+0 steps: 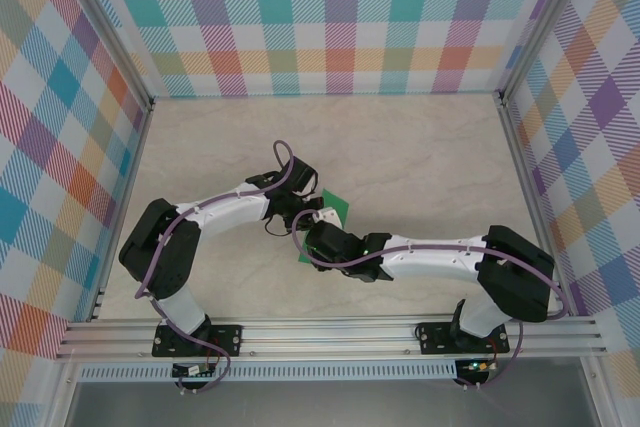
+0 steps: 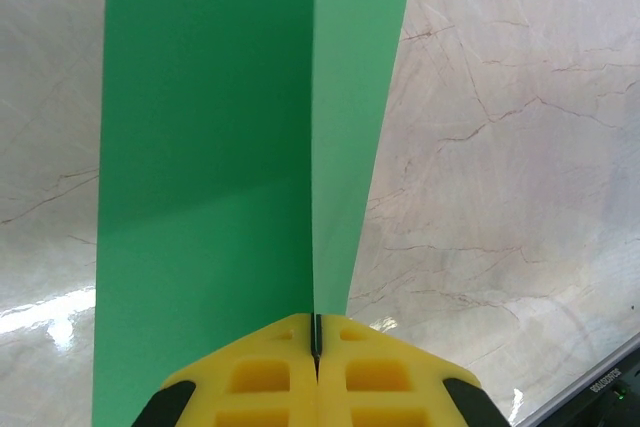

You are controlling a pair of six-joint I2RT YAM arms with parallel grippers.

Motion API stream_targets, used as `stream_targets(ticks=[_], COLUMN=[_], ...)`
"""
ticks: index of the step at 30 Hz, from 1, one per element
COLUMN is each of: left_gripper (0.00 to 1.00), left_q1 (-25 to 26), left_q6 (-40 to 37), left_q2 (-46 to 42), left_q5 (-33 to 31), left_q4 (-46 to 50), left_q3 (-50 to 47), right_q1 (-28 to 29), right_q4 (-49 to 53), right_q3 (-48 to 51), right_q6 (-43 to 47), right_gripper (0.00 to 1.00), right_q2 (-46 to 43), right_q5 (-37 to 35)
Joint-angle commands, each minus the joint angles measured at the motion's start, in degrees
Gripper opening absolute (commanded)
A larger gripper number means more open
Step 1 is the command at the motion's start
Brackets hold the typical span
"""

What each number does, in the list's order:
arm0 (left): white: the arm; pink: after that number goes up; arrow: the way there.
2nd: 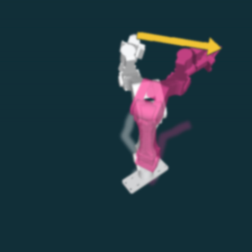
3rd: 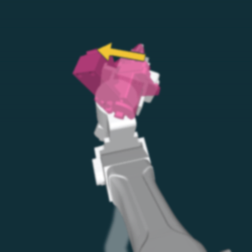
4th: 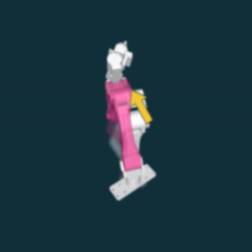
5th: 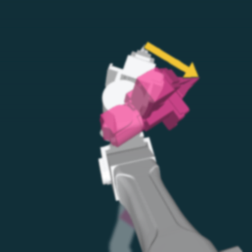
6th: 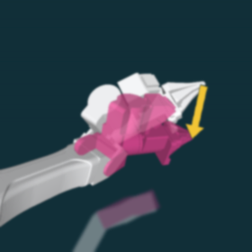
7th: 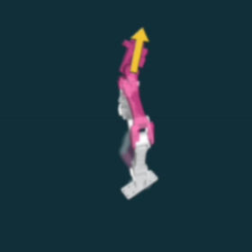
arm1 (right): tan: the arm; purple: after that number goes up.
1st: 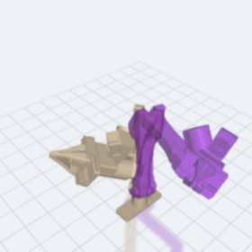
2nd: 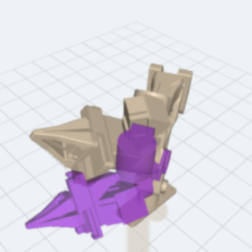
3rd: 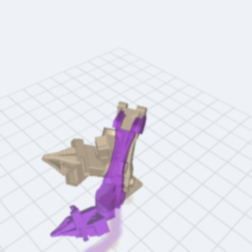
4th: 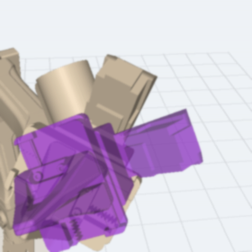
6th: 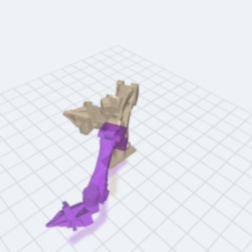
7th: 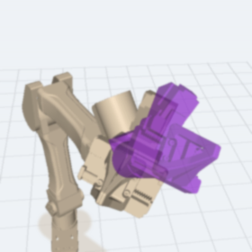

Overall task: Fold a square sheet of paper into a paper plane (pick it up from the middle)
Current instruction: Fold the triangle a second time at the center of the table.

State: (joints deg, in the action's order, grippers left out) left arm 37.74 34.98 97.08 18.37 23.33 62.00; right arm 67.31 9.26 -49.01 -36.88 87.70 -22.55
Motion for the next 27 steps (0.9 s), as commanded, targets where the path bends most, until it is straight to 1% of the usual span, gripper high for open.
stream_targets(ticks=[1,7,9,10,11,13,14,15,17,18,19,21,26,27], left_gripper=[0.0,0.0,0.01,0.06,0.14,0.19,0.24,0.32,0.37,0.42,0.45,0.51,0.52,0.5], left_q1=[-0.62,-0.65,-0.72,-0.73,-0.73,-0.74,-0.73,-0.8,-0.9,-0.99,-1.12,-1.26,-1.26,-1.26], left_q6=[0.54,0.87,1.1,1.27,1.52,2.38,2.79,3.1,3.84,4.32,4.88,6.01,7.19,7.21], left_q2=[-0.35,-0.95,-1.25,-1.45,-1.89,-3.17,-3.98,-4.79,-6.43,-7.35,-8.21,-10.33,-14.48,-15.39], left_q5=[0.62,0.09,-0.22,-0.62,-1.38,-2.96,-3.9,-4.95,-7.28,-8.65,-9.88,-12.33,-14.54,-14.59], left_q4=[-0.84,-0.66,-0.57,-0.32,-0.15,-0.13,0.01,0.34,1.07,1.43,1.75,2.12,2.04,1.72], left_q3=[-0.34,-0.45,-0.4,-0.47,-0.6,-1.2,-1.53,-1.78,-2.43,-2.83,-3.29,-4.55,-7.09,-7.63], right_q1=[0.54,0.46,0.23,-0.12,-0.56,-1.49,-2.05,-2.9,-4.47,-5.38,-6.35,-8.84,-13.8,-14.72], right_q4=[-0.34,-0.37,-0.93,-1.27,-1.63,-2.66,-3.28,-4.09,-6.1,-6.97,-7.68,-9.92,-13.93,-14.32], right_q3=[1.58,1.9,1.87,2.0,2.25,3.14,3.66,4.36,5.76,6.44,6.98,8.45,10.94,11.13], right_q6=[-0.32,-0.03,0.56,0.67,0.57,0.41,0.25,0.28,0.26,0.25,0.19,0.28,0.3,0.65], right_gripper=[0.26,0.16,0.14,0.13,0.12,0.08,0.08,0.08,0.08,0.07,0.07,0.08,0.09,0.09], right_q2=[-1.83,-2.43,-2.38,-2.41,-2.49,-2.9,-3.34,-3.86,-4.75,-5.28,-5.64,-6.21,-6.6,-6.43], right_q5=[-0.59,-0.36,0.69,1.5,2.48,4.29,5.32,6.86,10.15,12.06,13.67,18.76,27.21,29.13])
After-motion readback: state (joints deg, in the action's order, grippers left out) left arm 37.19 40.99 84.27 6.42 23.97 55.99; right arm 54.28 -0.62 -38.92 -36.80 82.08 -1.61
